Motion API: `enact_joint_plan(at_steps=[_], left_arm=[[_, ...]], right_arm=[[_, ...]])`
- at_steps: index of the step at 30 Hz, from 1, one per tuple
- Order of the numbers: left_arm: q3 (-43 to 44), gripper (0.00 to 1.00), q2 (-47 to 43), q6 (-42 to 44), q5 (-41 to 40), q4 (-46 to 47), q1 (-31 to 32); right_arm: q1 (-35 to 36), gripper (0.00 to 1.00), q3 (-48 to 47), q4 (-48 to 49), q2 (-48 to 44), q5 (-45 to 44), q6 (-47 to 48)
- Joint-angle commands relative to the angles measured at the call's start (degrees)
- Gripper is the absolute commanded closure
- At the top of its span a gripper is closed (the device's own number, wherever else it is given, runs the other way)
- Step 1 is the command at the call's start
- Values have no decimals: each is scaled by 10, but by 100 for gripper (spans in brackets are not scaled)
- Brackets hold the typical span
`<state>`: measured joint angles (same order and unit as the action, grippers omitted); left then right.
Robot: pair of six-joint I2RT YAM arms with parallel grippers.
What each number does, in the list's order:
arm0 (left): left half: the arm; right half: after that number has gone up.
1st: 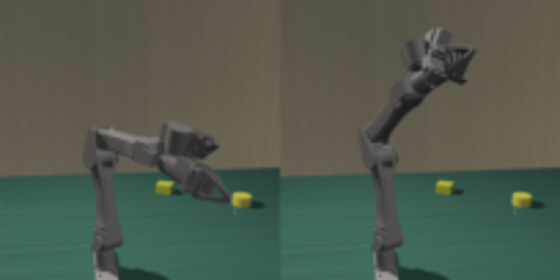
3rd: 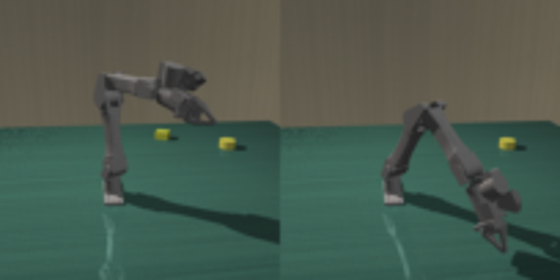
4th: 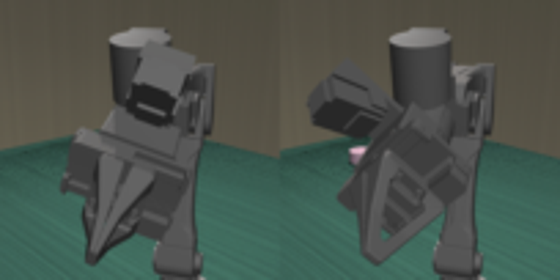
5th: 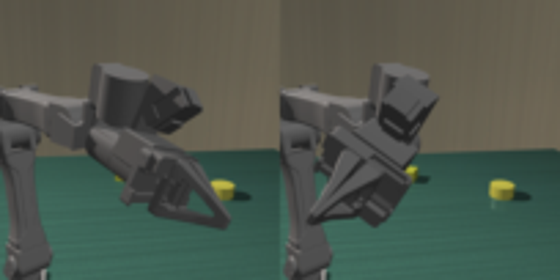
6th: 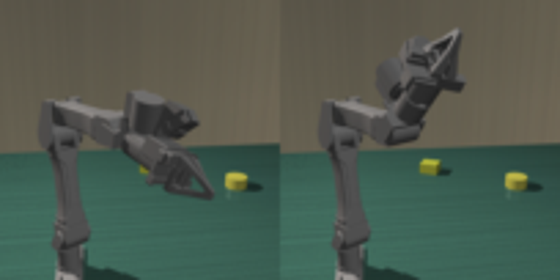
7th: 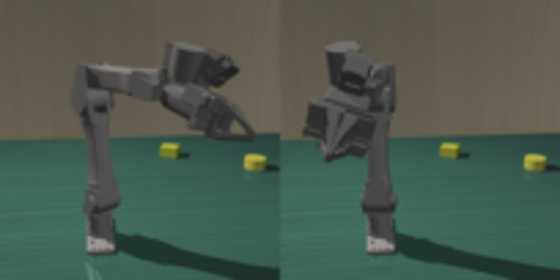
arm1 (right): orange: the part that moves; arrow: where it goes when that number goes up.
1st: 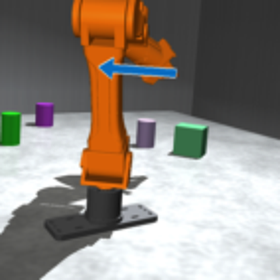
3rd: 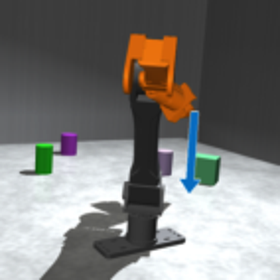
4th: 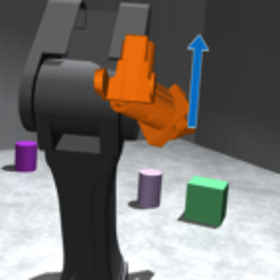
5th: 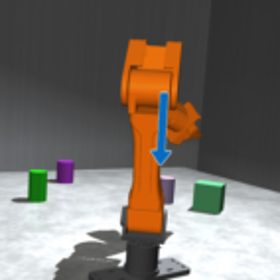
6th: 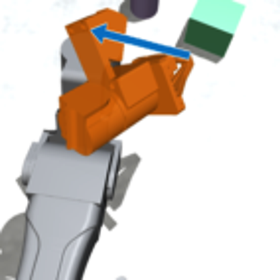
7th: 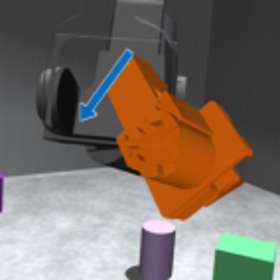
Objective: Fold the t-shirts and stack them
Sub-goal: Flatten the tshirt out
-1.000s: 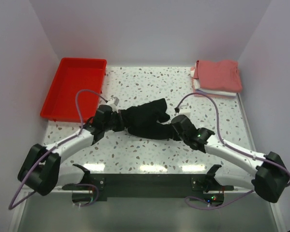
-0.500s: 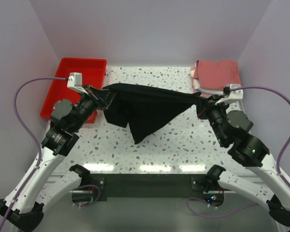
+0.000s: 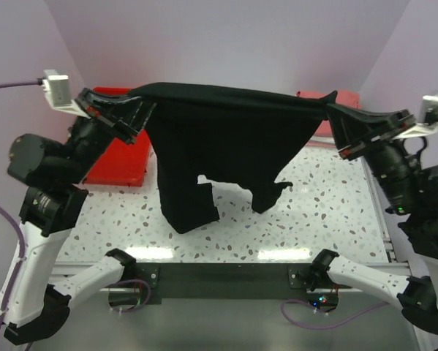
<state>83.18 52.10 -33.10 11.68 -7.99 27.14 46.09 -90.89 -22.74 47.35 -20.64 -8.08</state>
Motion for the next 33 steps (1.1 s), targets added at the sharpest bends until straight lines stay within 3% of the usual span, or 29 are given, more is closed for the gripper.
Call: enact_joint_plan(at_steps=[1, 5, 11, 16, 17, 19, 22, 23, 27, 29, 33], left_arm=[[99, 100, -3, 44, 21, 27, -3], [139, 100, 3, 50, 41, 26, -3], [138, 100, 39, 53, 27, 24, -3], [177, 100, 158, 56, -100, -29, -8], [209, 100, 216, 55, -101, -39, -15], [256, 100, 278, 42, -59, -74, -55], [370, 100, 398, 24, 38, -90, -112], [444, 100, 454, 9, 66, -93, -122], [563, 100, 531, -38, 182, -50, -152], [555, 100, 520, -74, 211, 34, -155], [512, 100, 482, -66, 235, 35, -155]], right_arm=[[-3, 100, -100, -16, 25, 84, 45], [-3, 100, -171, -27, 47, 103, 55], [-3, 100, -161, -11, 75, 76, 88], [-3, 100, -113, 60, 135, -97, 170], [-3, 100, -104, 100, 160, -161, 211], [-10, 100, -91, 133, 195, -204, 250], [-99, 100, -145, 103, 268, -130, 222], [-165, 100, -167, 79, 290, -100, 171], [-232, 100, -248, 102, 353, 14, 134], [-232, 100, -276, 110, 362, 43, 134], [-233, 100, -292, 77, 348, 29, 141]])
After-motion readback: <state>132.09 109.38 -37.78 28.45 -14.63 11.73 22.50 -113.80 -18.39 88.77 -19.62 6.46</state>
